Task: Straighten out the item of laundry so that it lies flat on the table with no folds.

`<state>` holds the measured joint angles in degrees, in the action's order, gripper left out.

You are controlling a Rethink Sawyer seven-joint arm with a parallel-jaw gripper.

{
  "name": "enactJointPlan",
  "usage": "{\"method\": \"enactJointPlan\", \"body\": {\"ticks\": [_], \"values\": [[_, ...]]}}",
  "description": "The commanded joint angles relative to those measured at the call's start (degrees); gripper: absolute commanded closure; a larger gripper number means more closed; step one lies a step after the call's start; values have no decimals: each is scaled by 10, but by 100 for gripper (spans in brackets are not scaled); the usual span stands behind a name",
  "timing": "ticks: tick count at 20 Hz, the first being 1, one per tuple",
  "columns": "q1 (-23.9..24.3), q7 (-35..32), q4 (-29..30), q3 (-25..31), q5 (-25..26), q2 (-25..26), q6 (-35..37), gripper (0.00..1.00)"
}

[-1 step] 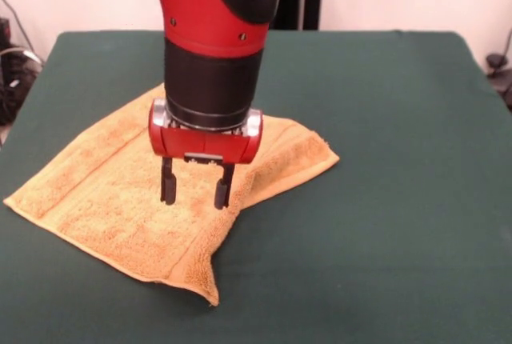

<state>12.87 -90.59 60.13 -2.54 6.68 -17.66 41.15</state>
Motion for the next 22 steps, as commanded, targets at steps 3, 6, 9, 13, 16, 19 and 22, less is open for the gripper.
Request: {"method": "enactJointPlan", "body": {"ticks": [3,6,9,13,16,19,22], "values": [[-3,-71,-1,44,3,115,-37,0],[-5,-72,-21,40,5,131,-42,0],[-5,-67,-34,40,4,144,-45,0],[-6,-62,-75,34,6,177,-39,0],[-13,-74,-101,22,9,197,-35,0],[-11,-76,-99,24,5,196,-32,0],[-12,-74,-98,23,6,193,-23,0]]}}
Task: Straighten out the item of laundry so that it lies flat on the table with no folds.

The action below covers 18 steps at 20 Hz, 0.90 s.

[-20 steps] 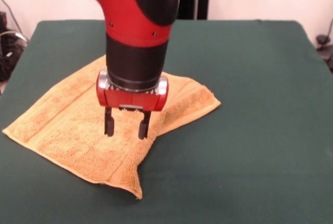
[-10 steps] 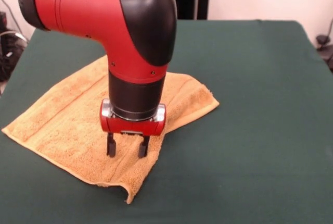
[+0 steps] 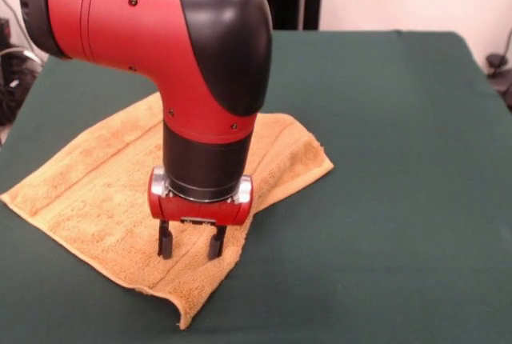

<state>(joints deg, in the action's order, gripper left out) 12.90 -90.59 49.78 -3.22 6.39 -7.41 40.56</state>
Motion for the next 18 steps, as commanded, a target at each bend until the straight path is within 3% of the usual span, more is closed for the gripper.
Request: {"method": "enactJointPlan", "body": {"ticks": [1,9,18], "values": [[-13,-69,6,29,9,86,-11,0],[-22,-78,11,7,8,62,43,0],[-21,-89,32,5,5,45,32,0]]}}
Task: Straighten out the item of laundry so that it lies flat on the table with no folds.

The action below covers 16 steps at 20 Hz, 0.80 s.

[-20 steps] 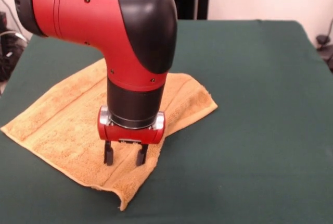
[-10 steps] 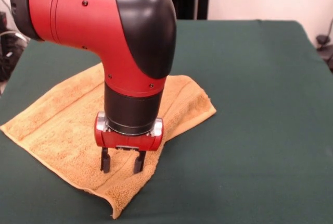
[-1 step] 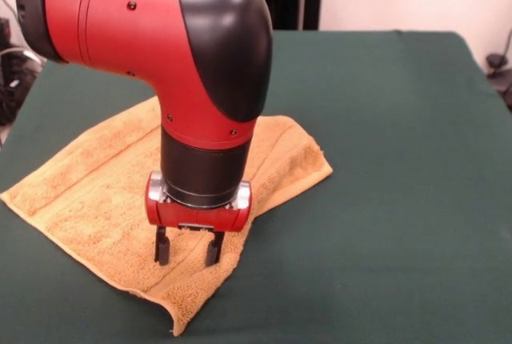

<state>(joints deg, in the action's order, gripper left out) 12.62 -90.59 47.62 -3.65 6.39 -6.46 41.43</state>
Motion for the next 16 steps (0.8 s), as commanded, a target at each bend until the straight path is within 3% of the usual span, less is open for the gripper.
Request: {"method": "enactJointPlan", "body": {"ticks": [1,5,9,11,16], "values": [[-19,-91,59,8,4,30,25,0],[-22,-95,98,3,-1,-10,37,0],[-22,-90,156,11,-18,-94,48,0],[-23,-79,164,12,-29,-132,89,0],[-27,-70,145,14,-32,-160,151,0]]}}
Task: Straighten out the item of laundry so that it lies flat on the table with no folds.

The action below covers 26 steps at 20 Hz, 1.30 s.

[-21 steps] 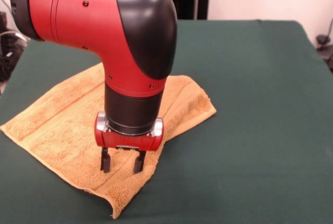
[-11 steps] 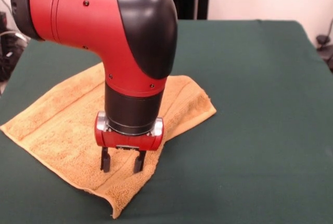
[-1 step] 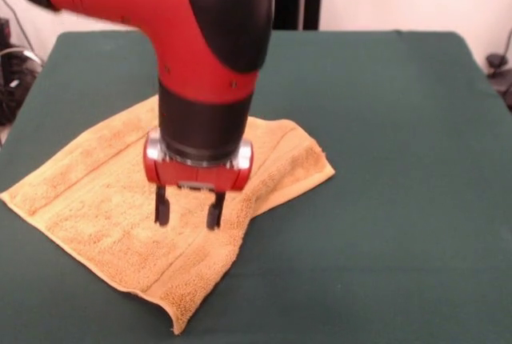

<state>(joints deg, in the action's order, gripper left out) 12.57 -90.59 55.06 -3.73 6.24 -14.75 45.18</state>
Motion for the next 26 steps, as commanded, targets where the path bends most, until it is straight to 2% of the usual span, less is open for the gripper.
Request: {"method": "enactJointPlan", "body": {"ticks": [1,11,17,22,26], "values": [[-26,-71,67,15,-29,-79,120,0],[-29,-97,43,20,-14,-55,105,0],[-27,-83,24,22,-9,-46,115,0],[-21,-77,-9,20,-8,-34,133,0],[-13,-68,-69,27,-11,-13,158,0]]}}
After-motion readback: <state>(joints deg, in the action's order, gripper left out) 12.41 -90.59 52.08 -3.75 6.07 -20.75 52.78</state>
